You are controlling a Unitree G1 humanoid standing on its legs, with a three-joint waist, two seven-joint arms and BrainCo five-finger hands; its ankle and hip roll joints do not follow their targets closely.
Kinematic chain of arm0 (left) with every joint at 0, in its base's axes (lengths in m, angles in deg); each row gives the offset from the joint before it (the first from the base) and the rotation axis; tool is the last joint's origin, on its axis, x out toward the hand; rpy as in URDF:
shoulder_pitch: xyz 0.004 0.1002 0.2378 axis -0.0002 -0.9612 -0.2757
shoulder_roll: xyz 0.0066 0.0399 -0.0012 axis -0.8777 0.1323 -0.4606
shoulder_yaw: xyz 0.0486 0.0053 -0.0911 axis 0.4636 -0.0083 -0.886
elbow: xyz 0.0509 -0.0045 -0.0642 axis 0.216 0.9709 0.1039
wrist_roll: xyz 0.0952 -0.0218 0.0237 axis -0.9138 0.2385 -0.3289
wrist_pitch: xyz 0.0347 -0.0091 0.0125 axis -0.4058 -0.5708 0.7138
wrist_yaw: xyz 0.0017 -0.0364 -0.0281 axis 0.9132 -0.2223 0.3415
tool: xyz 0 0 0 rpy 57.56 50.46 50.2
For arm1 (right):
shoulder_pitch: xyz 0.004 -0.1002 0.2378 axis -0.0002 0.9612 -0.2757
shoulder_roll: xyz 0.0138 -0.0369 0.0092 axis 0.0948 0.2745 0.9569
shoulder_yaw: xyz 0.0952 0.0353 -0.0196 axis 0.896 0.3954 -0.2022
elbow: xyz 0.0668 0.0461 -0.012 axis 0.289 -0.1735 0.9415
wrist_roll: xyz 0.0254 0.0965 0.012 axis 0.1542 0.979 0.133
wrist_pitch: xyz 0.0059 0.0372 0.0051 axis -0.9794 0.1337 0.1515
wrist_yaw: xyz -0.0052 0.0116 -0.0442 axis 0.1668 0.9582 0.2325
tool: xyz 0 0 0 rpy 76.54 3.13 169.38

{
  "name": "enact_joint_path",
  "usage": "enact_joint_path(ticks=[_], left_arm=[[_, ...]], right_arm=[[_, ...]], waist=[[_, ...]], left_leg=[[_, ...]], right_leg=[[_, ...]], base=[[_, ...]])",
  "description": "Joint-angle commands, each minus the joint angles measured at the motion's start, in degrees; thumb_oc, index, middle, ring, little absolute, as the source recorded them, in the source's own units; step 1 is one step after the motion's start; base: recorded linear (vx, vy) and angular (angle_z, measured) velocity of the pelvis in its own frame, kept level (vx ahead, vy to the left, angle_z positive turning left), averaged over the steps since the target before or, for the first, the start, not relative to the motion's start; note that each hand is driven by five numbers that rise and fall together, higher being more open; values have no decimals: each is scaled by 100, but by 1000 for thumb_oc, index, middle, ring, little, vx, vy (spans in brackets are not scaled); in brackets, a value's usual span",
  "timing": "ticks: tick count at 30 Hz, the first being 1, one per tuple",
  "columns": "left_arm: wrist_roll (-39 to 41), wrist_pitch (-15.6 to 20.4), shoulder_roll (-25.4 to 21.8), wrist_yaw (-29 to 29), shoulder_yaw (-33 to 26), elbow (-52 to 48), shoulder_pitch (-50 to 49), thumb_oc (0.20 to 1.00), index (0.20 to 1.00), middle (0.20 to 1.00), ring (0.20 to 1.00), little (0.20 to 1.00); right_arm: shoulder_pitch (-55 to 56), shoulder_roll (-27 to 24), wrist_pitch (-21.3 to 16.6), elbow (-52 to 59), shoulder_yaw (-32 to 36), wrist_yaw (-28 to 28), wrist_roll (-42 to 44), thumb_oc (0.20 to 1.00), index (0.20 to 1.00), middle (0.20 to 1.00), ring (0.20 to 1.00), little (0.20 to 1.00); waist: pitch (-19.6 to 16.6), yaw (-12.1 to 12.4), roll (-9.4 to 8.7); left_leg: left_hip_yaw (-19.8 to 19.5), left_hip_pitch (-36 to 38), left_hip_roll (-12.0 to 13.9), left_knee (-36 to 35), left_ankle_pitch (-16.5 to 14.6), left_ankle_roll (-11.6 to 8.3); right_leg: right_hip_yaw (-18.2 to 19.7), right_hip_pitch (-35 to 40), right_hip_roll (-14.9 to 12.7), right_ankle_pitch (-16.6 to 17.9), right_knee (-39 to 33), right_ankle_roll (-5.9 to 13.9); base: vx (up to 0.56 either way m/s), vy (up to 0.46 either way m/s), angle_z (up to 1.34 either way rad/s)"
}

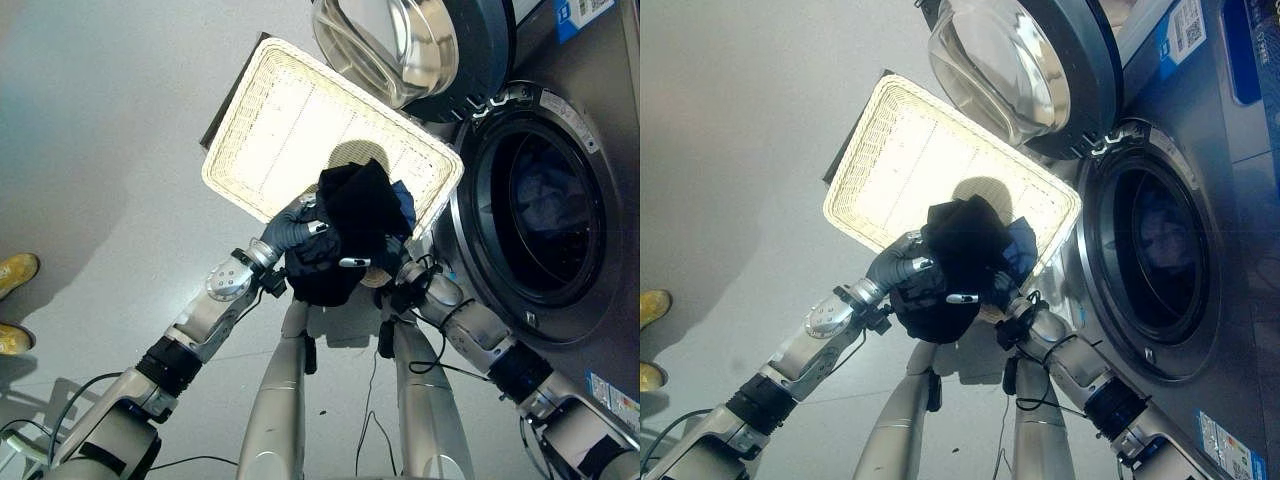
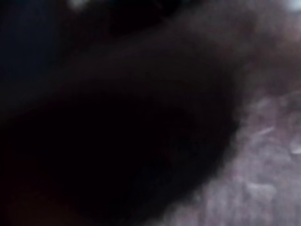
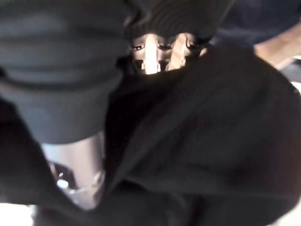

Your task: Put the clothes into the washing machine.

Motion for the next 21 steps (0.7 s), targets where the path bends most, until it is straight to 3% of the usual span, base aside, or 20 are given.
enact_joint_path(ticks=[1,2,3,4,5,9,18,20,21], left_arm=[[214,212,131,-240,218,-774,205,200,200,200,200,200],[214,212,131,-240,218,-774,205,200,200,200,200,200],[211,204,127,-233,244,-767,217,200,200,200,200,200],[245,160,114,-184,303,-761,241,200,200,200,200,200],[273,144,94,-111,402,-723,286,200,200,200,200,200],[376,148,115,-47,496,-635,289,200,200,200,200,200],[469,94,205,-165,489,-741,-2,200,200,200,200,200],[282,24,225,48,503,-695,-52,1000,1000,1000,1000,1000],[177,-13,227,237,503,-680,-92,1000,1000,1000,1000,1000]], right_arm=[[-15,125,303,458,-399,880,814,1000,1000,1000,1000,1000],[-15,125,303,458,-399,880,814,1000,1000,1000,1000,1000],[-8,133,355,455,-428,1010,939,875,875,875,875,875],[4,147,478,477,-496,1280,1250,457,457,457,457,457],[28,191,644,502,-589,1644,1822,200,200,200,200,200],[133,306,532,478,-673,1872,2354,200,200,200,200,200],[368,399,-229,530,-570,1426,2620,200,200,200,200,200],[431,466,-607,424,-497,1160,2679,200,200,200,200,200],[483,518,-916,394,-442,871,2730,200,200,200,200,200]], waist=[[-100,-69,98],[-100,-69,98],[-100,-66,95],[-100,-58,89],[-100,-44,83],[-100,-39,69],[-100,-103,69],[-100,-135,83],[-100,-153,89]], left_leg=[[344,-59,-525,469,-584,116],[344,-59,-525,469,-584,116],[341,-62,-522,470,-581,116],[332,-70,-516,472,-576,115],[327,-97,-503,482,-567,107],[338,-121,-480,459,-551,91],[376,-218,-499,412,-513,76],[409,-242,-503,413,-508,74],[429,-241,-505,406,-502,72]], right_leg=[[23,374,239,475,-1042,312],[23,374,239,475,-1042,312],[18,372,240,475,-1041,312],[7,368,240,475,-1036,310],[-16,350,239,471,-1025,313],[-60,330,247,482,-1041,318],[-15,229,272,602,-1191,310],[10,197,276,618,-1198,305],[25,188,281,628,-1204,304]], base=[[7,-65,-1],[0,0,0],[11,-41,-2],[16,-80,-3],[15,-87,-2],[5,-63,0],[3,-16,-1],[6,12,-4],[7,22,-3]])
